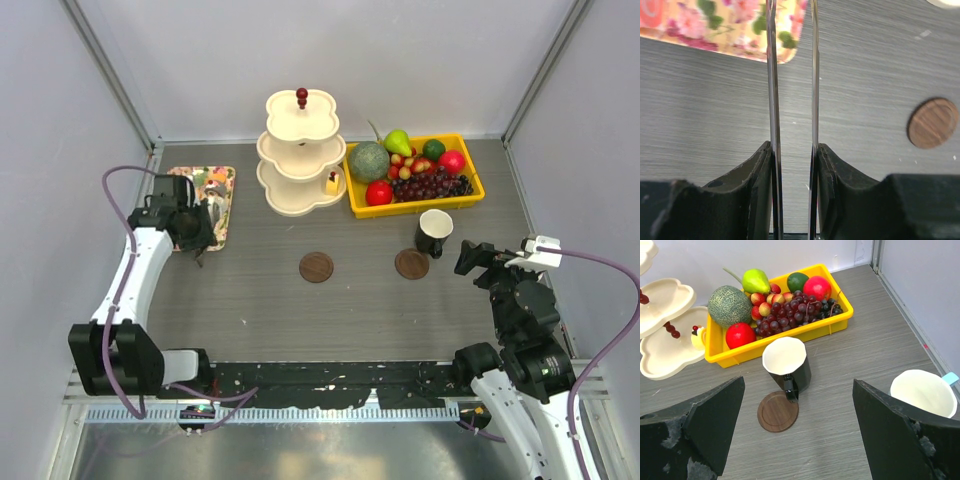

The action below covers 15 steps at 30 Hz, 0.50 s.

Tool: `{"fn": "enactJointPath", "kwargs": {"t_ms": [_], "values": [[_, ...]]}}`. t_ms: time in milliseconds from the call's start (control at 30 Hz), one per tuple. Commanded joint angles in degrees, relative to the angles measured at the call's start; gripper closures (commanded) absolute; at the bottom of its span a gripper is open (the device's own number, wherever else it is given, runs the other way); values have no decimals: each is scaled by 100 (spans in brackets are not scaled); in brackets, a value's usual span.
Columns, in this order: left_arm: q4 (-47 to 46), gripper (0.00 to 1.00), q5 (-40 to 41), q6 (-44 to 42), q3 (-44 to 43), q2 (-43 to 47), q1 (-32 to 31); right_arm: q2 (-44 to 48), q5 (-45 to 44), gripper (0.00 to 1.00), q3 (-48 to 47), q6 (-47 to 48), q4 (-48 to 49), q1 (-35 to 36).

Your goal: Serve the afternoon tea

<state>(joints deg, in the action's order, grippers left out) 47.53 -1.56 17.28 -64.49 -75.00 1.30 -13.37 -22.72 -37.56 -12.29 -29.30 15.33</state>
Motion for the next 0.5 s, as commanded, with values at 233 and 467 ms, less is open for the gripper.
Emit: {"fn": "enactJointPath", "kwargs": {"t_ms": [233,467], "values": [[-840,69,-502,-129,-99,-13,-1755,97,31,4,21,25,284,31],[-1623,69,-608,12,-546,-962,-2239,168,-66,4,30,60,293,22]]}}
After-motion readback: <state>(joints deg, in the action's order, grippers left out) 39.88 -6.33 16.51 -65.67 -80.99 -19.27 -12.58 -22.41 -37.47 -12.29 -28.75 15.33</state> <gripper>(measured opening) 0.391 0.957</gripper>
